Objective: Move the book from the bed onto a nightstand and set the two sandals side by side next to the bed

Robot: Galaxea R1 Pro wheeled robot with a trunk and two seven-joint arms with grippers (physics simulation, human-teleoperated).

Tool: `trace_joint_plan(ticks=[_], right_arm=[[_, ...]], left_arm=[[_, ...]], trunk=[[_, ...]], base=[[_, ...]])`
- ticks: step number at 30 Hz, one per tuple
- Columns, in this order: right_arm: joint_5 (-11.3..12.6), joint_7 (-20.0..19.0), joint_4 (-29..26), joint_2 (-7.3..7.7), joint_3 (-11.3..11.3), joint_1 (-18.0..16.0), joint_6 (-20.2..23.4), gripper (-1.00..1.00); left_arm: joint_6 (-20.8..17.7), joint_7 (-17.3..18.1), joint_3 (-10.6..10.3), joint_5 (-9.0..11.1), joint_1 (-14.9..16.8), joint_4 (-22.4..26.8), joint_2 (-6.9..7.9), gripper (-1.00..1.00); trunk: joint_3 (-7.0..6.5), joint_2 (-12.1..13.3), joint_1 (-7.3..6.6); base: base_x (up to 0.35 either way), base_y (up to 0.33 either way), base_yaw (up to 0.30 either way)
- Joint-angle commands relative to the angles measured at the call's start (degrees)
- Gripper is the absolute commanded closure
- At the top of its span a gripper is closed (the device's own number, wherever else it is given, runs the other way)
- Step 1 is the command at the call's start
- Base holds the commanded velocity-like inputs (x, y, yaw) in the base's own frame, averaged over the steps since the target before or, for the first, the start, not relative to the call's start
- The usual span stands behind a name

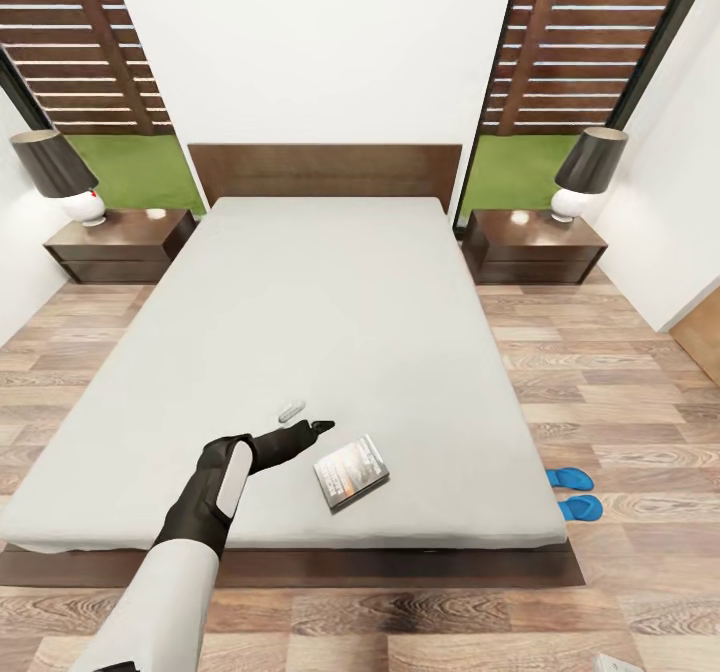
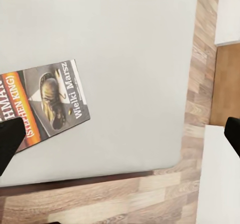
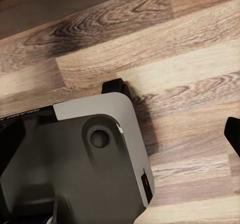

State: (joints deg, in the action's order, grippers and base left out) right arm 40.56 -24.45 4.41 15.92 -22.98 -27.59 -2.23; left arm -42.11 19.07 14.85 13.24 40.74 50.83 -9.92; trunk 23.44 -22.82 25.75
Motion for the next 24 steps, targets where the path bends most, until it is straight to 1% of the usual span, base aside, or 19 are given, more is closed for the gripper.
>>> trace_joint_plan(ticks=[1,2,5,9,13,16,17,18,22,24], right_arm=[[0.49,-0.42,0.24,-0.05,-0.49,-0.09,-0.23,-1.0],[0.49,-0.42,0.24,-0.06,-0.49,-0.09,-0.23,-1.0],[0.49,-0.42,0.24,-0.09,-0.49,-0.09,-0.23,-1.0],[0.49,-0.35,0.24,-0.09,-0.49,-0.09,-0.23,-1.0],[0.49,-0.33,0.24,-0.1,-0.49,-0.09,-0.23,-1.0],[0.49,-0.38,0.24,-0.1,-0.49,-0.09,-0.23,-1.0],[0.49,-0.4,0.24,-0.1,-0.49,-0.09,-0.23,-1.0],[0.49,-0.41,0.24,-0.1,-0.49,-0.09,-0.23,-1.0],[0.49,-0.42,0.24,-0.1,-0.49,-0.09,-0.23,-1.0],[0.49,-0.42,0.24,-0.1,-0.49,-0.09,-0.23,-1.0]], left_arm=[[-0.43,0.08,0.09,0.03,0.16,0.12,-0.08,-1.0],[-0.43,-0.01,0.02,0.03,0.26,0.14,-0.08,-1.0],[-0.43,-1.93,-0.2,0.07,3.69,0.17,-0.08,-1.0],[-0.4,-4.47,-0.19,0.26,6.48,-0.04,-0.08,-1.0],[0.09,-5.28,-0.21,1.55,7.12,-0.71,-0.08,-1.0],[0.54,-5.4,-0.36,2.07,7.22,-3.79,-0.08,-1.0],[1.04,-5.42,-0.44,2.15,7.23,-4.97,-0.08,-1.0],[2.73,-5.43,-0.54,2.28,7.24,-6.39,-0.08,-1.0],[5.17,-5.49,-0.57,2.53,7.25,-7.44,-0.08,-1.0],[5.57,-5.51,-0.57,2.55,7.25,-7.56,-0.08,-1.0]], trunk=[[0.09,-0.1,0.03],[0.09,-0.1,0.03],[0.09,-0.1,0.03],[0.09,-0.1,0.03],[0.09,-0.1,0.03],[0.09,-0.1,0.03],[0.09,-0.1,0.03],[0.09,-0.1,0.03],[0.09,-0.1,0.03],[0.09,-0.1,0.03]], base=[[0.0,0.0,0.0],[0.0,0.0,0.0],[0.0,0.0,0.0],[0.0,0.0,0.0],[0.0,0.0,0.0],[0.0,0.0,0.0],[0.0,0.0,0.0],[0.0,0.0,0.0],[0.0,0.0,0.0],[0.0,0.0,0.0]])
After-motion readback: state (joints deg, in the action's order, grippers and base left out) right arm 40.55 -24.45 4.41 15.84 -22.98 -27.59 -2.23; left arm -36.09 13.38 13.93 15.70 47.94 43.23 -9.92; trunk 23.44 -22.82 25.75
